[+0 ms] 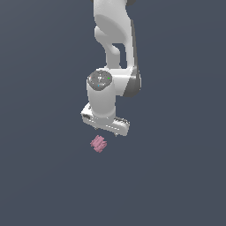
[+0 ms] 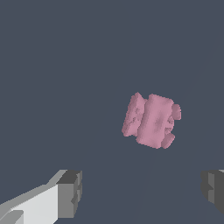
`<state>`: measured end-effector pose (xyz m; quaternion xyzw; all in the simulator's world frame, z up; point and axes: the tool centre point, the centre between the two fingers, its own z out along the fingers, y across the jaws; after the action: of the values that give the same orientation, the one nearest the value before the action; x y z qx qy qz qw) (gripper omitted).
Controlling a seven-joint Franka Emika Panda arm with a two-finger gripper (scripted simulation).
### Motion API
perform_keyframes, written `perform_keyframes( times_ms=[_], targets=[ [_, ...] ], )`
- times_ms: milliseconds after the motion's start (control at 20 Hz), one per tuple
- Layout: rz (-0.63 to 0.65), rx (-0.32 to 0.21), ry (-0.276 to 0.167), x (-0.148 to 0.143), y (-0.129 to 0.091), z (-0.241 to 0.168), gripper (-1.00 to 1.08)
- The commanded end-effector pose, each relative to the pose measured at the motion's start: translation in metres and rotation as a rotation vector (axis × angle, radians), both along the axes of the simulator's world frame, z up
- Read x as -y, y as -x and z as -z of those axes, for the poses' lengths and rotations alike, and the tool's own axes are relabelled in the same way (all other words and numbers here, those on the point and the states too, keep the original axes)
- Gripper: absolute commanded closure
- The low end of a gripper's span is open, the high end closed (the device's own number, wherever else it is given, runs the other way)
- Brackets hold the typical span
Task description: Pick up the object and move it to a goal position.
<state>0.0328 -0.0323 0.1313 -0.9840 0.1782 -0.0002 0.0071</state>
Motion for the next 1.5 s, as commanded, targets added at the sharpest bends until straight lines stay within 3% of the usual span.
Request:
perform_keyframes(
  times_ms=[0, 550, 1000, 1450],
  targets=[
    [0.078, -0.002, 0.003, 0.011, -0.007, 0.011, -0.92],
    [0.270, -0.005, 0.012, 0.040, -0.021, 0.038, -0.92],
    [0.280, -0.005, 0.013, 0.041, -0.021, 0.046, -0.92],
    [0.285, -0.005, 0.013, 0.042, -0.020, 0.087, -0.92]
  ],
)
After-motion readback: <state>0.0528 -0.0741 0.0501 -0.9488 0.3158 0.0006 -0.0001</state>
